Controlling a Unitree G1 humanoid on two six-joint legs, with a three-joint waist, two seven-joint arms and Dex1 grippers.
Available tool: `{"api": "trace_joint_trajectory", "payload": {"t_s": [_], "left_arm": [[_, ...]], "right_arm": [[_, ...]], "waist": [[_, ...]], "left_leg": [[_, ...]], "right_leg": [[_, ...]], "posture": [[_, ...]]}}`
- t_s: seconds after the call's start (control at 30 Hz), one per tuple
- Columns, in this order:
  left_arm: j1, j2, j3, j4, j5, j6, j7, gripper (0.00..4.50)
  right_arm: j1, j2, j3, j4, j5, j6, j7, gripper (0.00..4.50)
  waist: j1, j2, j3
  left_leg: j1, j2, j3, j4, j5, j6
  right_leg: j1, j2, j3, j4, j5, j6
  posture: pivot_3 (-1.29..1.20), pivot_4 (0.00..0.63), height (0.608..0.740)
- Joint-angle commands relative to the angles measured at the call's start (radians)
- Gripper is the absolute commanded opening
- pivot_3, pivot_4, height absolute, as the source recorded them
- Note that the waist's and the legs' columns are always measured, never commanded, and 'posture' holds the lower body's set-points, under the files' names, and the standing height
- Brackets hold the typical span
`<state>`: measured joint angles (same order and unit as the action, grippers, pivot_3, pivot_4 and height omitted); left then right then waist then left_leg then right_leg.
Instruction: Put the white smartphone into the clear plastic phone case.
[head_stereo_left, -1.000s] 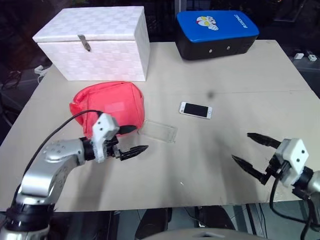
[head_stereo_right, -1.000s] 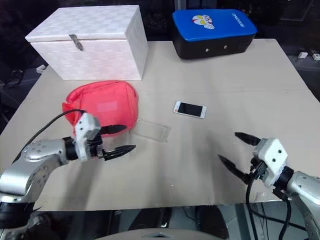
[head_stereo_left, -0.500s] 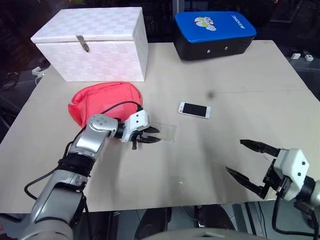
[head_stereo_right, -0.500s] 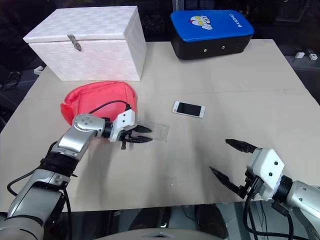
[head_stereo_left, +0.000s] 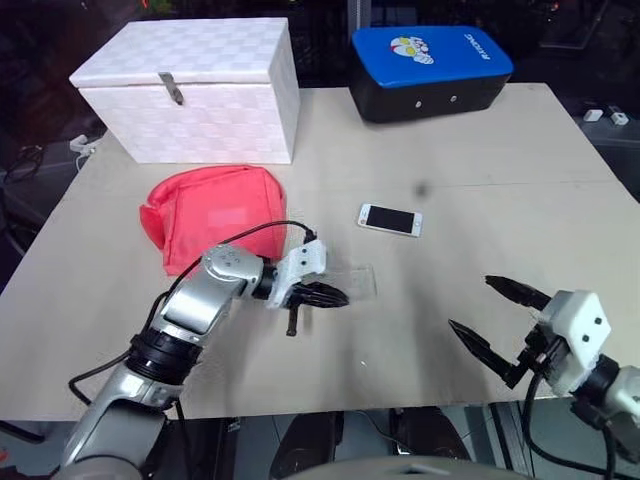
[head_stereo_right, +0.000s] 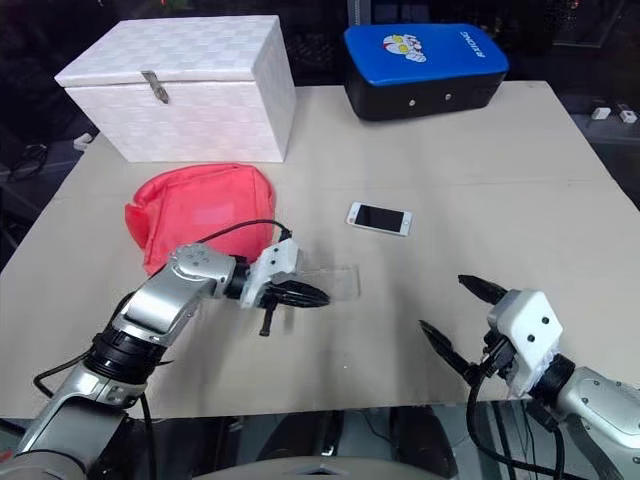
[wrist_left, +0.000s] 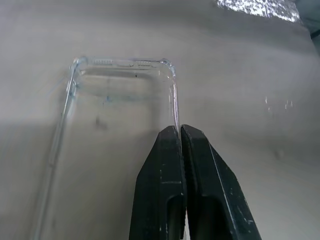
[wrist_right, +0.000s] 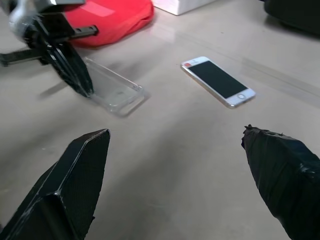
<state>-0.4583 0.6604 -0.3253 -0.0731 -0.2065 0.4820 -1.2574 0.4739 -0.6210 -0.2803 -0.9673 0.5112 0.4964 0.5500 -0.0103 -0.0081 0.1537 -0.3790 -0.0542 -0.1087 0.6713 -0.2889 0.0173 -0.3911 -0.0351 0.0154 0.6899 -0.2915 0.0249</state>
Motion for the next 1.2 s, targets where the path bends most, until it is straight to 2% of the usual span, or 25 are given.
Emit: {"api": "trace_joint_trajectory", "payload": {"t_s": [0.03, 0.2, 0.3, 0.37, 0.47, 0.5, 0.53, 0.6, 0.7, 0.77, 1.0, 1.2], "left_arm": [[-0.027, -0.037, -0.035, 0.004, 0.031, 0.000, 0.037, 0.07], [-0.049, -0.087, -0.083, 0.063, 0.085, -0.085, 0.053, 0.07], [-0.039, -0.099, -0.042, 0.054, 0.038, -0.090, 0.040, 0.78], [-0.019, -0.081, 0.013, 0.019, -0.011, -0.068, 0.032, 1.71], [0.065, -0.034, 0.167, -0.054, -0.141, -0.024, 0.026, 2.98], [0.100, -0.021, 0.224, -0.085, -0.181, -0.010, 0.037, 3.17], [0.132, -0.012, 0.272, -0.116, -0.215, -0.003, 0.047, 3.65], [0.184, -0.004, 0.357, -0.175, -0.275, 0.030, 0.088, 4.31], [0.286, -0.007, 0.495, -0.275, -0.367, 0.105, 0.182, 4.43], [0.365, -0.033, 0.567, -0.334, -0.405, 0.084, 0.229, 4.43], [0.538, -0.009, 0.677, -0.470, -0.514, 0.112, 0.273, 4.43], [0.631, 0.008, 0.765, -0.576, -0.612, 0.135, 0.324, 4.43]], "right_arm": [[-0.013, -0.024, 0.000, -0.043, -0.017, 0.029, -0.026, 4.50], [-0.060, -0.024, 0.018, -0.033, -0.011, 0.058, -0.050, 4.50], [-0.111, -0.034, 0.040, -0.013, -0.003, 0.072, -0.045, 4.50], [-0.177, -0.042, 0.055, 0.026, 0.025, 0.094, -0.032, 4.50], [-0.369, -0.074, 0.132, 0.190, 0.027, 0.128, 0.025, 4.50], [-0.455, -0.084, 0.186, 0.260, -0.006, 0.125, 0.049, 4.50], [-0.528, -0.090, 0.238, 0.319, -0.034, 0.117, 0.075, 4.50], [-0.652, -0.085, 0.319, 0.436, -0.086, 0.098, 0.106, 4.50], [-0.838, -0.048, 0.433, 0.658, -0.158, 0.039, 0.190, 4.50], [-0.952, -0.004, 0.493, 0.838, -0.215, -0.025, 0.233, 4.50], [-1.261, 0.151, 0.583, 1.420, -0.387, -0.245, 0.295, 4.50], [-1.450, 0.240, 0.636, 1.846, -0.512, -0.377, 0.382, 4.50]], "waist": [[-0.001, 0.000, 0.000], [0.000, 0.000, 0.000], [-0.001, 0.000, 0.000], [-0.006, -0.001, 0.000], [-0.022, -0.002, 0.001], [-0.031, -0.001, 0.001], [-0.032, -0.002, 0.001], [-0.031, -0.001, 0.002], [-0.027, -0.001, 0.002], [-0.021, -0.001, 0.002], [-0.023, -0.001, 0.003], [-0.030, -0.001, 0.003]], "left_leg": [[0.000, 0.000, 0.000, 0.000, 0.000, 0.000], [0.000, 0.000, 0.000, 0.000, 0.002, -0.004], [0.000, 0.000, 0.000, 0.000, 0.002, -0.004], [-0.001, 0.000, 0.001, 0.000, 0.002, -0.004], [0.001, 0.000, 0.002, 0.000, 0.002, -0.004], [0.000, 0.000, 0.002, 0.000, 0.002, -0.004], [0.001, 0.000, 0.002, 0.000, 0.002, -0.004], [0.001, 0.001, 0.003, -0.001, 0.002, -0.004], [-0.001, 0.001, 0.003, -0.001, 0.002, -0.004], [-0.001, 0.001, 0.003, 0.000, 0.002, -0.004], [-0.002, 0.000, 0.003, -0.001, 0.002, -0.004], [-0.002, 0.000, 0.004, -0.001, 0.002, -0.005]], "right_leg": [[0.000, 0.000, 0.000, 0.000, 0.000, 0.000], [0.000, 0.000, 0.000, 0.000, 0.000, 0.000], [0.000, 0.000, 0.000, 0.001, 0.000, 0.000], [-0.001, 0.000, 0.000, 0.001, 0.000, 0.000], [-0.001, 0.000, 0.002, 0.001, 0.000, 0.000], [-0.001, 0.000, 0.002, 0.002, 0.000, 0.000], [-0.001, 0.000, 0.002, 0.002, 0.000, 0.000], [-0.003, 0.000, 0.003, 0.003, 0.000, -0.001], [-0.004, 0.000, 0.002, 0.003, 0.000, -0.001], [-0.005, -0.001, 0.003, 0.002, 0.000, -0.001], [-0.005, -0.001, 0.002, 0.001, 0.000, -0.001], [-0.006, -0.001, 0.003, 0.001, 0.000, -0.001]], "posture": [[0.00, 0.150, 0.740], [0.00, 0.150, 0.740], [0.00, 0.150, 0.740], [0.00, 0.150, 0.740], [0.00, 0.150, 0.740], [0.00, 0.150, 0.740], [0.00, 0.150, 0.740], [0.00, 0.150, 0.740], [0.00, 0.150, 0.740], [0.00, 0.150, 0.740], [0.00, 0.150, 0.740], [0.00, 0.150, 0.740]]}}
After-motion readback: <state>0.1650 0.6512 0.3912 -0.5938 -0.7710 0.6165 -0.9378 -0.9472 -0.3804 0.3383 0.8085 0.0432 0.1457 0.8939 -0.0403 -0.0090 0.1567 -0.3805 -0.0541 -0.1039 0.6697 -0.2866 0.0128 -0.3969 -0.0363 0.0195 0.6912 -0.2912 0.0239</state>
